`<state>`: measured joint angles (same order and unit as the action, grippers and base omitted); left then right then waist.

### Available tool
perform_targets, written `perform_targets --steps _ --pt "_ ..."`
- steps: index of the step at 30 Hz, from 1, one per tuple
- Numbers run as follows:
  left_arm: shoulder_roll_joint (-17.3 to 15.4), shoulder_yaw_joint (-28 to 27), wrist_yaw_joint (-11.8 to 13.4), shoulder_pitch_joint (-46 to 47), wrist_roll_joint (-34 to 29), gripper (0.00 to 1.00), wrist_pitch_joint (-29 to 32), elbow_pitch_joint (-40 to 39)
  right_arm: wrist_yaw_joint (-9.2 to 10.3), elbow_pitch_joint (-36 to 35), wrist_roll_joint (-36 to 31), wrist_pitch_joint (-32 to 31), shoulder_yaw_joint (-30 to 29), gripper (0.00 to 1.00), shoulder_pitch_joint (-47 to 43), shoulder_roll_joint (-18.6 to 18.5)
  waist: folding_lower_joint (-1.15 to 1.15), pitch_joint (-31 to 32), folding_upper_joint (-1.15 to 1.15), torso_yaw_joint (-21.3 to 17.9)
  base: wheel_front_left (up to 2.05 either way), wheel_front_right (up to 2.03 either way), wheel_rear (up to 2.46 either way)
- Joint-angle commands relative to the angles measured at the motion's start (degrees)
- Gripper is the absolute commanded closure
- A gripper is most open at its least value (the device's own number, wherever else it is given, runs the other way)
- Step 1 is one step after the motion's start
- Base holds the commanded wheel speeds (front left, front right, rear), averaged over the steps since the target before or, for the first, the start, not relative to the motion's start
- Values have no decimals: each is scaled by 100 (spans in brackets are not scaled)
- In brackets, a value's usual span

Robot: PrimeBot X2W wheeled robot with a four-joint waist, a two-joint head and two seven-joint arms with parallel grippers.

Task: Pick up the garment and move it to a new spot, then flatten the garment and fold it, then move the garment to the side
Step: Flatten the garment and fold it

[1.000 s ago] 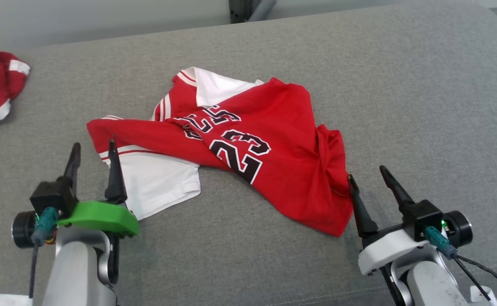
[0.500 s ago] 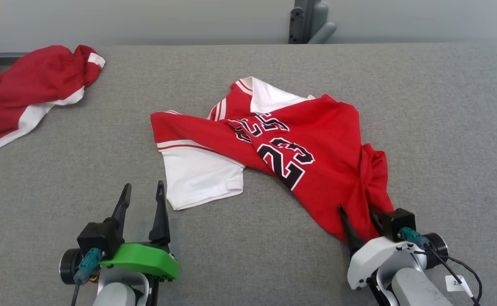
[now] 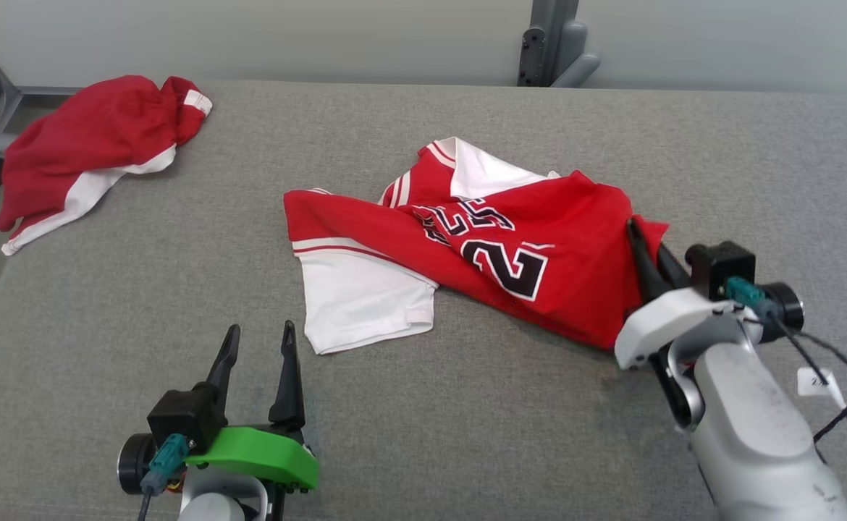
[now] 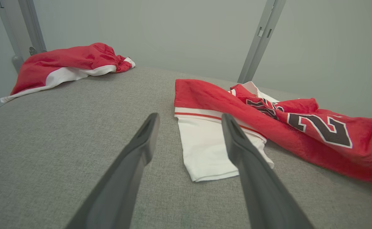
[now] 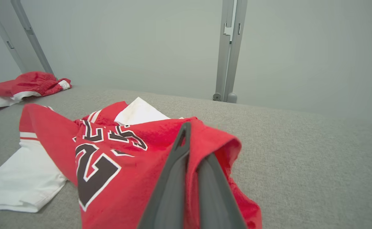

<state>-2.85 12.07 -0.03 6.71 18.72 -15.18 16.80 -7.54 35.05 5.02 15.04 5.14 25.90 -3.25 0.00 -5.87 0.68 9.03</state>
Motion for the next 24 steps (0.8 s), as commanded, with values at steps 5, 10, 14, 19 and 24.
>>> perform_targets --steps 5,10,14,19,24 --pt "-8 112 -19 121 76 0 6 -92 10 610 -99 -10 -134 100 866 -308 0 -167 -68 243 0 0 0" --pt "-9 289 -22 250 122 0 6 -151 10 1538 -319 -52 -484 100 1695 -730 0 -361 -68 563 0 0 0" --pt "-8 425 -5 372 148 0 6 -239 10 2079 -726 -27 -821 100 2134 -1073 0 -537 -68 808 0 0 0" --pt "-8 541 12 483 159 0 6 -311 10 2429 -1311 1 -1183 52 2479 -1240 0 -728 -68 962 0 0 0" --pt "-7 610 65 535 172 0 6 -316 10 2433 -1636 17 -1517 0 2568 -1097 0 -813 -68 944 0 0 0"
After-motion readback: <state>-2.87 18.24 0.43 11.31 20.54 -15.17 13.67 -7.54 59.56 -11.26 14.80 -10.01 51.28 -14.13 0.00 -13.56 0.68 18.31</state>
